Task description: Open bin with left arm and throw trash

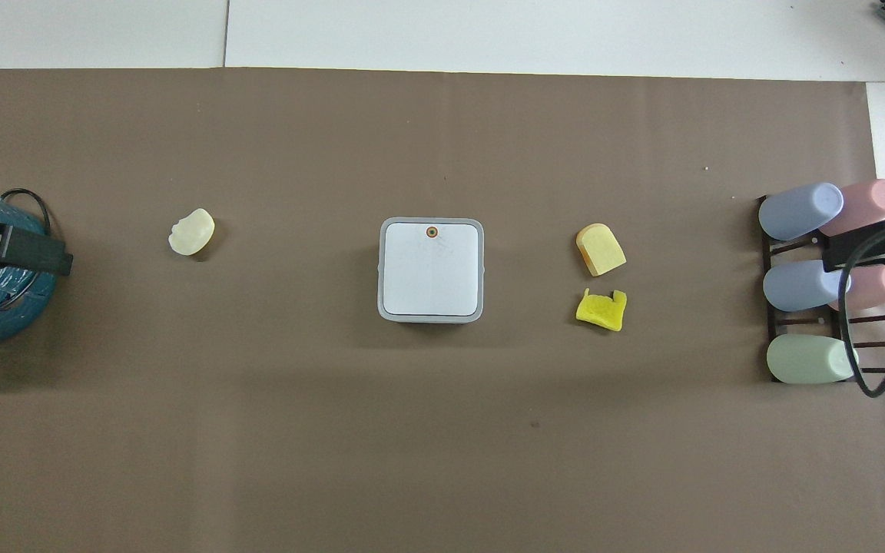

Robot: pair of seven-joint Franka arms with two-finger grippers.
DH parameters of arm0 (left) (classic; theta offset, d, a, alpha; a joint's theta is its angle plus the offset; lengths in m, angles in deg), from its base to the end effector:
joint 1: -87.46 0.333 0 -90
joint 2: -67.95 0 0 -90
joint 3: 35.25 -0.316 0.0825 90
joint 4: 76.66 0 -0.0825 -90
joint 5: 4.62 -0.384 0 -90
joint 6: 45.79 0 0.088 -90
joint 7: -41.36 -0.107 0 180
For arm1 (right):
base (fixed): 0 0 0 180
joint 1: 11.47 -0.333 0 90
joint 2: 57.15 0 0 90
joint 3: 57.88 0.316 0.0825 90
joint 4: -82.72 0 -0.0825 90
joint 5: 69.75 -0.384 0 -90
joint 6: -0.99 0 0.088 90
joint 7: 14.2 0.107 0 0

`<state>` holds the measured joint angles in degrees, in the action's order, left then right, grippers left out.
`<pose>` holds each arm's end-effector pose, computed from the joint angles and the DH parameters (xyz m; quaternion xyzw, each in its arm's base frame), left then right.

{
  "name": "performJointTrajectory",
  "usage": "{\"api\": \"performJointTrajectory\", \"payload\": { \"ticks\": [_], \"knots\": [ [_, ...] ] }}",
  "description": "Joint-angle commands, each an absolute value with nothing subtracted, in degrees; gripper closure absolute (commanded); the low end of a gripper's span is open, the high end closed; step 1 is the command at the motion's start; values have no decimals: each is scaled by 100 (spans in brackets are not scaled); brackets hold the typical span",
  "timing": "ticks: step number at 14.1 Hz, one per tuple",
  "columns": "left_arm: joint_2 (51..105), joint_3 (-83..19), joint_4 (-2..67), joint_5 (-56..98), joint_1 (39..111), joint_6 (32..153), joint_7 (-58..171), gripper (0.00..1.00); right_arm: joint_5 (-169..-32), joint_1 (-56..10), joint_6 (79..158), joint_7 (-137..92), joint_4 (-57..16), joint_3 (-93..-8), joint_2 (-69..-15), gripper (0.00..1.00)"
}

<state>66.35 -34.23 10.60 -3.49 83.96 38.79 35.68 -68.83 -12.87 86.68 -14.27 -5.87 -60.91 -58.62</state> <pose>0.5344 -0.0447 0.6539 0.9959 -0.0897 -0.0093 0.0097 0.5388 -0.0176 0.6435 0.9998 -0.0141 -0.0126 0.0071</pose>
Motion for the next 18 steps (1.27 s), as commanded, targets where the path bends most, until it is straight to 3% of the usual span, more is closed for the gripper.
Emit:
{"api": "performJointTrajectory", "payload": {
  "ticks": [1, 14, 15, 18],
  "knots": [
    [6452, -3411, 1281, -286, 8447, 4008, 3459, 0, -6835, -1270, 8712, -1543, -544, -6078, -5838, 0],
    [6470, -3376, 1290, -286, 8236, 4192, 3547, 0, -6835, -1270, 8721, -1543, -588, -6078, -5847, 0],
    [6461, -3367, 1290, -286, 8184, 4158, 3547, 11, -6843, -1270, 8756, -1560, -631, -6078, -5873, 0],
    [6452, -3367, 1342, -286, 8113, 4140, 3520, 65, -6905, -1252, 9430, -1534, -1183, -6078, -6049, 0]
  ]
}}
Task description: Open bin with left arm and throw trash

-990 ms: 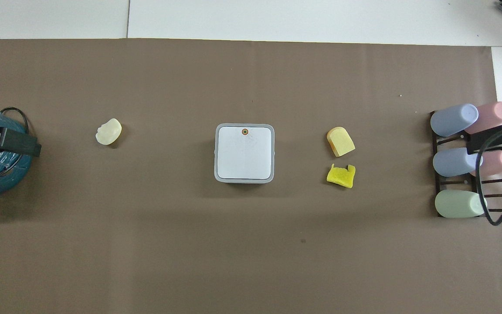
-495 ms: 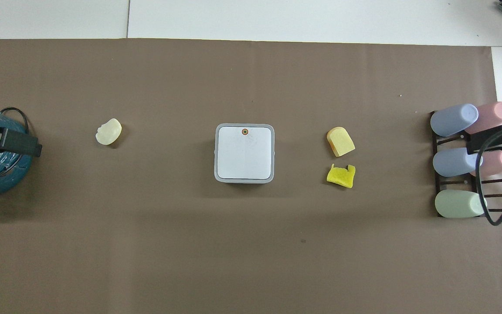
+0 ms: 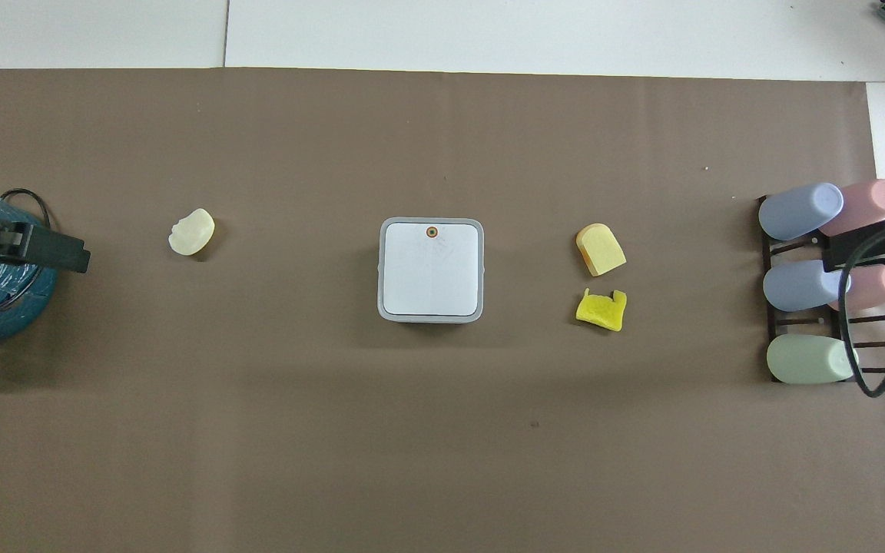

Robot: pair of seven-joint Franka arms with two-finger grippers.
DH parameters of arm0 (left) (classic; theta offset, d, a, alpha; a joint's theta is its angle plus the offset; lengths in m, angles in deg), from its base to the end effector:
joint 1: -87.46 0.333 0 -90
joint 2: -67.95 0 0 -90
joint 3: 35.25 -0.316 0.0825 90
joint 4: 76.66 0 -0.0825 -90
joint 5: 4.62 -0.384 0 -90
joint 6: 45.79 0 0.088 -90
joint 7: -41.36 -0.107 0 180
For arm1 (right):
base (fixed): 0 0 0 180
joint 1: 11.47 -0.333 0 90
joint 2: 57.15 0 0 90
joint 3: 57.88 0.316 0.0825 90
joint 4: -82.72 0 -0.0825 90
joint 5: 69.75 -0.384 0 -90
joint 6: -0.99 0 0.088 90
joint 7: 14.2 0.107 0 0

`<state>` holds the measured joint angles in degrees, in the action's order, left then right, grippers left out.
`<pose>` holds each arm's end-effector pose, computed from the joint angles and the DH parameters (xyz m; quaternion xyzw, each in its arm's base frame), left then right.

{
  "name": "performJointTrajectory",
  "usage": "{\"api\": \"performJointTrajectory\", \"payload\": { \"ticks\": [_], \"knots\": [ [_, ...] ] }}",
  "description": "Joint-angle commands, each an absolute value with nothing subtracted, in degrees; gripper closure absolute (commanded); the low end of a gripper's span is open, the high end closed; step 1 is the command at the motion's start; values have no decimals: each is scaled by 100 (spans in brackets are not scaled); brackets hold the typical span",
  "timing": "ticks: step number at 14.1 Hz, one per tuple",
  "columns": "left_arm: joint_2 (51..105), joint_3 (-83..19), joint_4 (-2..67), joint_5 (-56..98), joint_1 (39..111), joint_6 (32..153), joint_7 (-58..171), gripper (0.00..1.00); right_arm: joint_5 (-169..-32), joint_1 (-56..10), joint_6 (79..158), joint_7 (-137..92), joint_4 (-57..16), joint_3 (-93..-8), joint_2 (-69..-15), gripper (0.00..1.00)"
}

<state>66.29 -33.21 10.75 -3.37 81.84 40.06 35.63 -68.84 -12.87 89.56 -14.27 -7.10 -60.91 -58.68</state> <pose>0.5332 -0.0745 0.6552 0.9930 -0.1174 0.0007 0.0104 0.5437 -0.0176 0.6384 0.9999 -0.0138 0.0023 0.0073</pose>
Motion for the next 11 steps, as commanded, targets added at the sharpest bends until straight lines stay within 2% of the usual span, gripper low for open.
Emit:
{"api": "performJointTrajectory", "payload": {
  "ticks": [1, 3, 4, 8, 11],
  "knots": [
    [6408, -3367, 1421, -286, 8044, 4218, 3529, 79, -6922, -1235, 9894, -1525, -1585, -6078, -6128, 0],
    [6382, -3349, 1518, -286, 7798, 4411, 3538, 100, -6923, -1278, 11018, -1159, -2404, -6078, -6234, 0],
    [6356, -3349, 1605, -286, 7693, 4595, 3503, 100, -6931, -1357, 11284, -834, -2494, -6078, -6095, 0],
    [6022, -3349, 2483, -278, 7183, 5780, 3529, 100, -6923, -1858, 12488, 678, -2434, -6078, -4980, 0],
    [6135, -3340, 2634, -269, 6831, 6414, 3564, 100, -6923, -2130, 13499, 1689, -2433, -6078, -4241, 0]
  ]
}}
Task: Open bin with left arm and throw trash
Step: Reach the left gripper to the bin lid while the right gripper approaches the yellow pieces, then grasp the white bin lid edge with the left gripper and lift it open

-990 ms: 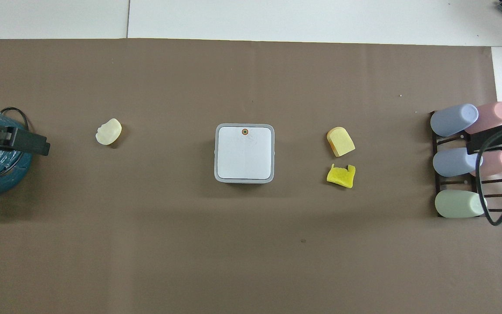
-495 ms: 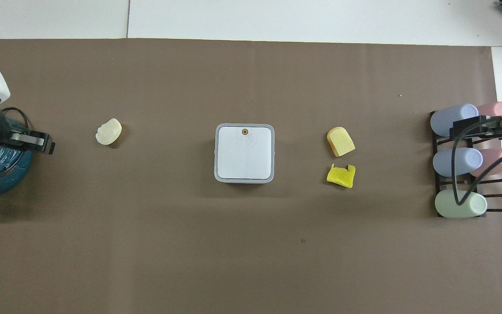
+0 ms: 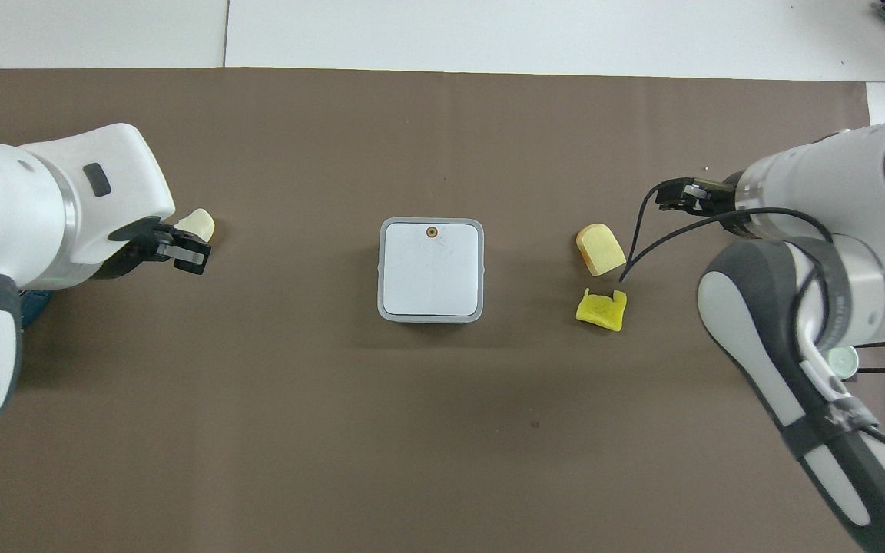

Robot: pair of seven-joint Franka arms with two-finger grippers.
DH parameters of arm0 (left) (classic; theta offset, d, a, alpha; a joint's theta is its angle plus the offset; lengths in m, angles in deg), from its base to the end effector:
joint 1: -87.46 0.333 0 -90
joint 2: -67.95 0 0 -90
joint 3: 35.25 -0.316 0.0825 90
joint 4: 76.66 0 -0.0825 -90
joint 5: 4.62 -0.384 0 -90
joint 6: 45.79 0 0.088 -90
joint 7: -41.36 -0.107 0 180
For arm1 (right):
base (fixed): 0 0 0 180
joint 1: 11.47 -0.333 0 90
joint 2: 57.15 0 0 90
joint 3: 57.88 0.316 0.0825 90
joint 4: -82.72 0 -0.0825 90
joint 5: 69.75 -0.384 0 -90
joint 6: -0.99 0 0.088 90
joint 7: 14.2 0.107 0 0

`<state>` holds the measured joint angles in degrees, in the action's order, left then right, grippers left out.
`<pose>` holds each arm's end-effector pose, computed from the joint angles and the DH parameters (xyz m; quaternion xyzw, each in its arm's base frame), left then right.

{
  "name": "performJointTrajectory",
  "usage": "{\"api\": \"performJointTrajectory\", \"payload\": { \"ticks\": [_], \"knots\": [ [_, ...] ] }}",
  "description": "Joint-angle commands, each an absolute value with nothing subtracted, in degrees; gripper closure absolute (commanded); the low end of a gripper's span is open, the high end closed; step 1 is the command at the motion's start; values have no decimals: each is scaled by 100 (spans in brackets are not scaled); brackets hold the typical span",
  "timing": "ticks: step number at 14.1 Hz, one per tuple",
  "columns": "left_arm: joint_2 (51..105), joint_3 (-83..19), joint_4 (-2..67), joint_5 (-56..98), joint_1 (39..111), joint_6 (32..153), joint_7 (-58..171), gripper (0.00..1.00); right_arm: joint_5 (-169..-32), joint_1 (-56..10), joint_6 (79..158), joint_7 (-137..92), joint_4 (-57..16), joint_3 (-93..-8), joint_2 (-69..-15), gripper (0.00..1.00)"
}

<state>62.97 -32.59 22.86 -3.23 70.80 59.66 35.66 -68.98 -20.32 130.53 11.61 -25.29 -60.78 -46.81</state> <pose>0.5188 -0.1850 0.6184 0.9722 -0.2137 0.0932 0.0211 0.6186 0.0655 0.4316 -0.9811 0.1671 -0.0966 0.0170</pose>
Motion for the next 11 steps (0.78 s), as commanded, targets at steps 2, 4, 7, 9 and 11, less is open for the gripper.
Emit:
{"api": "performJointTrajectory", "payload": {
  "ticks": [2, 4, 7, 9, 11],
  "knots": [
    [6407, -3340, 2643, -33, 6717, 6889, 3582, 100, -6931, -2315, 13799, 2164, -2433, -6078, -3924, 0],
    [6688, -3340, 2643, 222, 6646, 7346, 3582, 100, -6931, -2412, 13906, 2472, -2451, -6078, -3721, 0],
    [7118, -3340, 2626, 495, 6374, 7917, 3599, 100, -6966, -2430, 13915, 2947, -2486, -6078, -3545, 0],
    [7409, -3349, 2608, 540, 6032, 8287, 3861, 100, -6975, -2421, 13819, 2975, -2617, -6078, -3544, 0],
    [7690, -3349, 2590, 540, 5733, 8577, 4248, 100, -6975, -2421, 13827, 3097, -2732, -6078, -3571, 0]
  ]
}}
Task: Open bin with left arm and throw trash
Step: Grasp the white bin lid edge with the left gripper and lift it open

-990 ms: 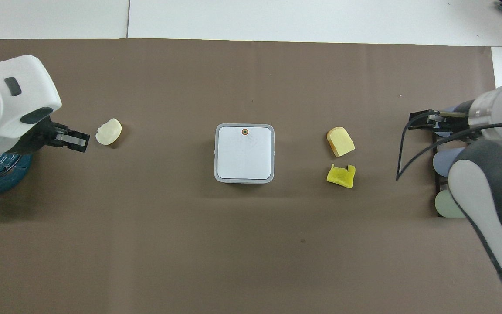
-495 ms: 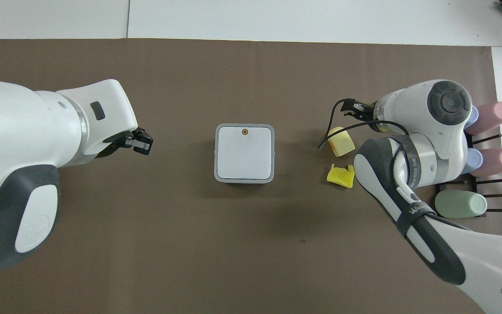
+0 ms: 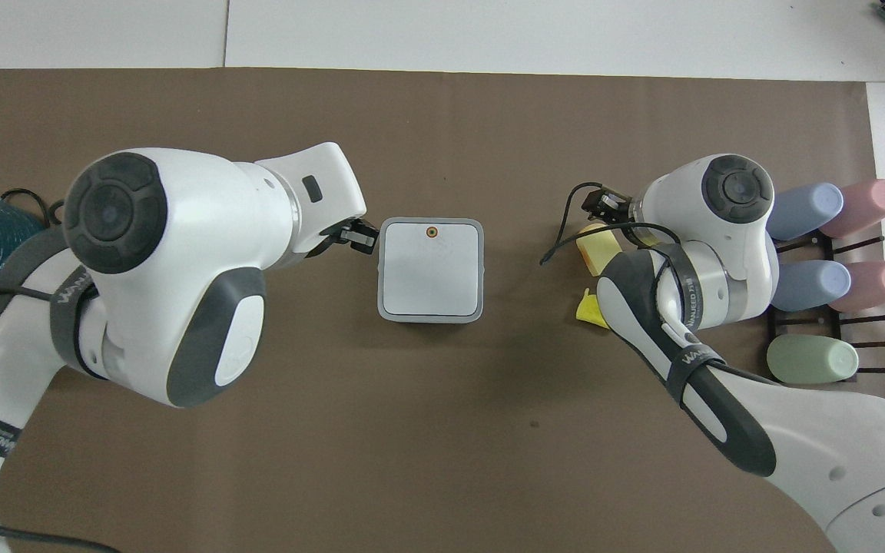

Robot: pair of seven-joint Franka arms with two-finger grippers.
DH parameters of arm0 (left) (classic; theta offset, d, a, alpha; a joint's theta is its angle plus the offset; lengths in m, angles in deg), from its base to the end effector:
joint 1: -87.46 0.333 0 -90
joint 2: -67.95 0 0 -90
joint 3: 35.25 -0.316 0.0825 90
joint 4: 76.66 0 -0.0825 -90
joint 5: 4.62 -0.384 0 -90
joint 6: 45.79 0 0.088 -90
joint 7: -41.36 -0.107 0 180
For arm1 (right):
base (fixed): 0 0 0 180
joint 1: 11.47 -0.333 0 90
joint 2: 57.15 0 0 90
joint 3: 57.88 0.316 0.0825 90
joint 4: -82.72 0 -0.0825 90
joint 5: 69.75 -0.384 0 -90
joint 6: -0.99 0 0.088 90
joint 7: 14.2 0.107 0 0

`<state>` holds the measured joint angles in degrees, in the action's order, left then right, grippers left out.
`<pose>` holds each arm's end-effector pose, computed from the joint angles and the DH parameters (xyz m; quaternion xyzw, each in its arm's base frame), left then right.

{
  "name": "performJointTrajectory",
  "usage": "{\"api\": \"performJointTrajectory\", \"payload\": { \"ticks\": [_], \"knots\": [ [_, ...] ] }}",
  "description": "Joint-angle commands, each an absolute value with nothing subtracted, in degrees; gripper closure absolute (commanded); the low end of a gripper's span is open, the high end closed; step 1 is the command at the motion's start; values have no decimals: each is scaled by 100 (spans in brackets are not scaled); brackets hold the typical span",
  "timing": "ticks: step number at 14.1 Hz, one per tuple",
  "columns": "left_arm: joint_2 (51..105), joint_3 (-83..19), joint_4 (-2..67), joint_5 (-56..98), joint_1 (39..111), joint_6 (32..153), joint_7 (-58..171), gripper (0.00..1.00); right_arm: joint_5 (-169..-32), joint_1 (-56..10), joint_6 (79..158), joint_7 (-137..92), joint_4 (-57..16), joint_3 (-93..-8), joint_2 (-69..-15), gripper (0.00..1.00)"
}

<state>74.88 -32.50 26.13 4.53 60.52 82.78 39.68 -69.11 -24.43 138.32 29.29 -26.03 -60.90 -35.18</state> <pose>0.5433 -0.3136 0.5125 0.9572 -0.2278 0.1408 0.1098 0.6294 0.1123 0.3114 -0.9576 0.2820 -0.0579 0.0137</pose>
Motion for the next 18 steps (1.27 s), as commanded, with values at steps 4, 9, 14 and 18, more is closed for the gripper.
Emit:
{"api": "performJointTrajectory", "payload": {
  "ticks": [4, 9, 14, 18],
  "knots": [
    [7954, -3349, 2617, 540, 5451, 8701, 4407, 100, -6975, -2500, 13810, 3317, -2863, -6078, -3571, 0],
    [8437, -3349, 2608, 540, 5371, 9307, 4513, 100, -6984, -2597, 13853, 3537, -2916, -6070, -3562, 0],
    [8894, -3349, 2599, 540, 5293, 9940, 4522, 100, -7248, -2623, 13924, 3537, -2978, -6052, -3562, 0],
    [8799, -3349, 2503, 540, 5301, 9582, 4522, 100, -7318, -2676, 13933, 3537, -2969, -6043, -3562, 0]
  ]
}}
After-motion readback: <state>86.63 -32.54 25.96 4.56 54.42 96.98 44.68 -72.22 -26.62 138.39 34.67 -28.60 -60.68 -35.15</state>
